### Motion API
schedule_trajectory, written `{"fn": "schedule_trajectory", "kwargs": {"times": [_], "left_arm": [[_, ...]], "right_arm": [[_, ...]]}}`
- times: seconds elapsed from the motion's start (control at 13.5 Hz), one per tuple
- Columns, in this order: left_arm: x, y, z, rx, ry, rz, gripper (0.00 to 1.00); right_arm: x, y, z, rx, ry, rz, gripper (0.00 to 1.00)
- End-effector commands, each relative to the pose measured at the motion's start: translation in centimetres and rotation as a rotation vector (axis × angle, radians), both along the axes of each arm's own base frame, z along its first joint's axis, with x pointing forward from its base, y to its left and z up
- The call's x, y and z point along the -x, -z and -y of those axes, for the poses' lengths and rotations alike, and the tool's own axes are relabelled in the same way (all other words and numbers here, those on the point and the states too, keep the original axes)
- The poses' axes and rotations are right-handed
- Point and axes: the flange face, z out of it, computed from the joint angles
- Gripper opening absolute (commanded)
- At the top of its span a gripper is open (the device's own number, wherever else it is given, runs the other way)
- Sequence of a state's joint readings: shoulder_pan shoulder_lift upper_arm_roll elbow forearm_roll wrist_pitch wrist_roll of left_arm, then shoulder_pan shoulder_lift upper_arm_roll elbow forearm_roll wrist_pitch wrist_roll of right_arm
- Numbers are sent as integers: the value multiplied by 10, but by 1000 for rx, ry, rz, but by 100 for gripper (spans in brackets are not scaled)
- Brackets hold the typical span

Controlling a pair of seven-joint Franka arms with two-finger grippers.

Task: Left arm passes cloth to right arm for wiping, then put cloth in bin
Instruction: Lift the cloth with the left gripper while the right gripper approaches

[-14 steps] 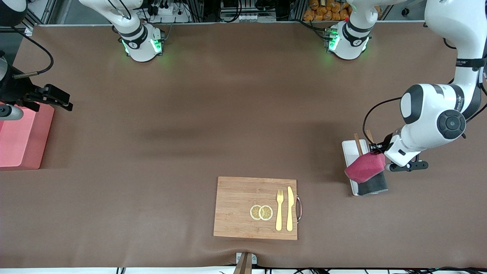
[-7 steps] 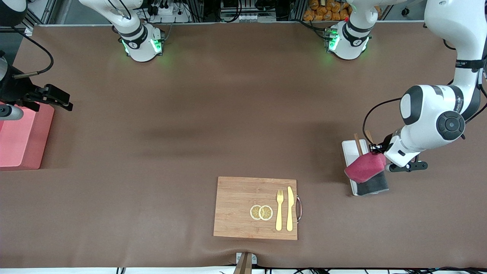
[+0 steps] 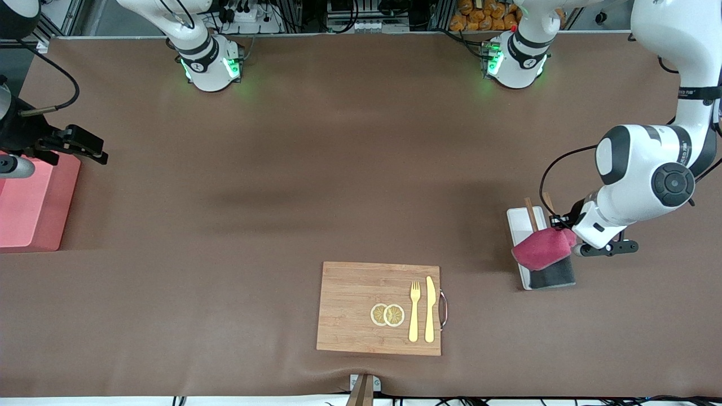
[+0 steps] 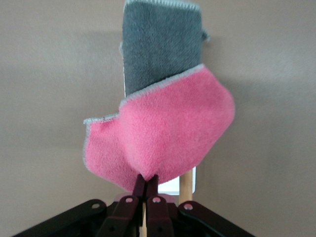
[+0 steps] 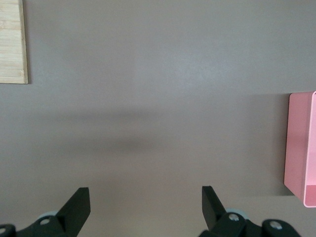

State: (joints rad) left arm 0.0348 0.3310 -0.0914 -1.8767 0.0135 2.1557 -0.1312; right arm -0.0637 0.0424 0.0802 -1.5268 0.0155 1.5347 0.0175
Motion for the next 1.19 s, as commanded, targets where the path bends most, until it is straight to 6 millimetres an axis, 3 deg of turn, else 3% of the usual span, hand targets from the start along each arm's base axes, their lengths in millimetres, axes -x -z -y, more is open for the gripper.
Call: {"fn": "schedule_trajectory", "kwargs": {"times": [0.0,0.3,0.52,0.67,0.96,1.11], "left_arm": [[5,-49,20,-3,40,39,0],[3,-112,82,98,6,24,0],[5,-155,149,220,-97,36,0],[18,-176,198,299,-231,4,0],[44,-229,305,453,-437,-72,0],[66,-246,363,533,-547,-57,0]], "right_arm": [[0,-3,2,-13,3,-2,100],[2,-1,-1,-11,21,-24,100],[10,1,-13,-93,201,-100,100],[20,6,-23,-146,329,-205,100],[32,19,-68,-202,601,-432,100],[32,30,-105,-227,716,-531,100]]}}
